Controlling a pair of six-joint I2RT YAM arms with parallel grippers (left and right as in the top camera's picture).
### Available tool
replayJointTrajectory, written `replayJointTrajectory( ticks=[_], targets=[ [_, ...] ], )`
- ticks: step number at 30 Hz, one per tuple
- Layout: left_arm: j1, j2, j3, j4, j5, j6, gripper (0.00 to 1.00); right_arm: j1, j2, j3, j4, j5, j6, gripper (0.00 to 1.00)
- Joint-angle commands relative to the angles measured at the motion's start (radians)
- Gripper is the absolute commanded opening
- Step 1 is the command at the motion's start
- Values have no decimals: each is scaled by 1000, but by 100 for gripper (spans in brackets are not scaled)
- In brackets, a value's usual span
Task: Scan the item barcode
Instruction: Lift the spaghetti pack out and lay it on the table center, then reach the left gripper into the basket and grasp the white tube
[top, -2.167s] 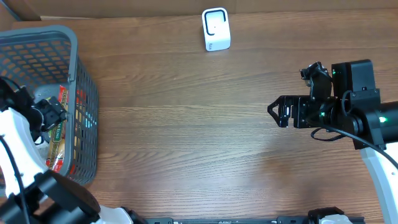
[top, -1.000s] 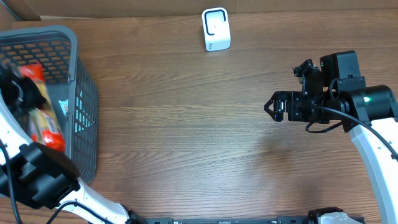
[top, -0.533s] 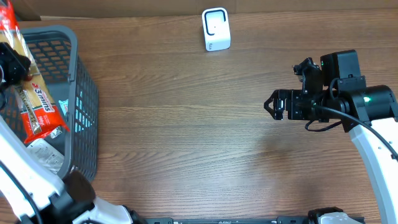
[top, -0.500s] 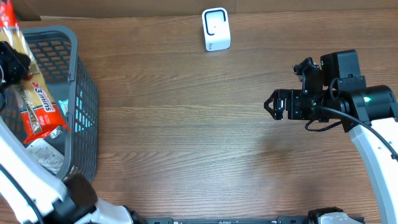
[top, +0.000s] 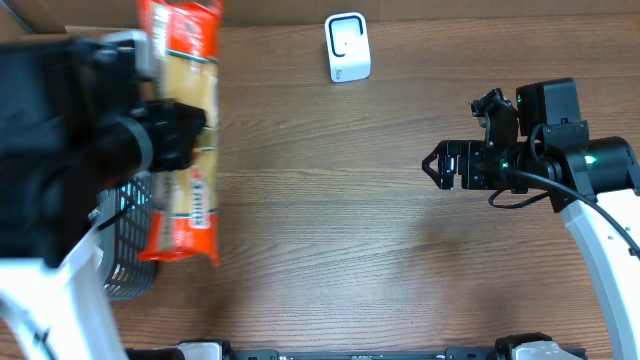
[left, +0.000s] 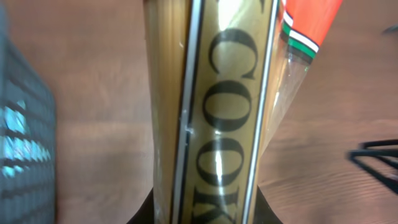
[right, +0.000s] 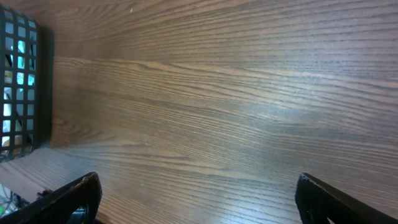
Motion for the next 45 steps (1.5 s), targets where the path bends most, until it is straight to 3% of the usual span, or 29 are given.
replayJointTrajectory(
  ticks=[1, 5, 13, 16, 17, 20, 24, 30, 37, 45],
  targets=[
    [-108, 32, -213, 96, -179, -182, 5, 6, -3, 18, 5, -13, -7, 100],
    [-192, 32, -508, 291, -179, -286, 5, 6, -3, 18, 5, -13, -8, 100],
    [-296, 33, -1070, 830, -160, -422, 4, 6, -3, 18, 5, -12, -8, 100],
    [-299, 33, -1180, 974, -148, -423, 19, 6, -3, 18, 4, -12, -8, 100],
    [-299, 33, -1198, 998, -145, -423, 27, 6, -3, 18, 4, -12, -8, 100],
    [-291, 31, -1201, 1026, -142, -402, 37, 6, -3, 18, 4, -12, -8, 100],
    [-259, 14, -1076, 951, -108, -322, 47, 6, -3, 18, 3, -12, -8, 100],
    [-148, -14, -612, 613, -109, -228, 50, 6, -3, 18, 1, -12, -8, 100],
    [156, -15, -105, 290, -192, -202, 61, 6, -3, 18, -7, -11, -8, 100],
    [622, 15, -127, 174, -181, -231, 58, 6, -3, 18, -18, -9, -8, 100]
  ],
)
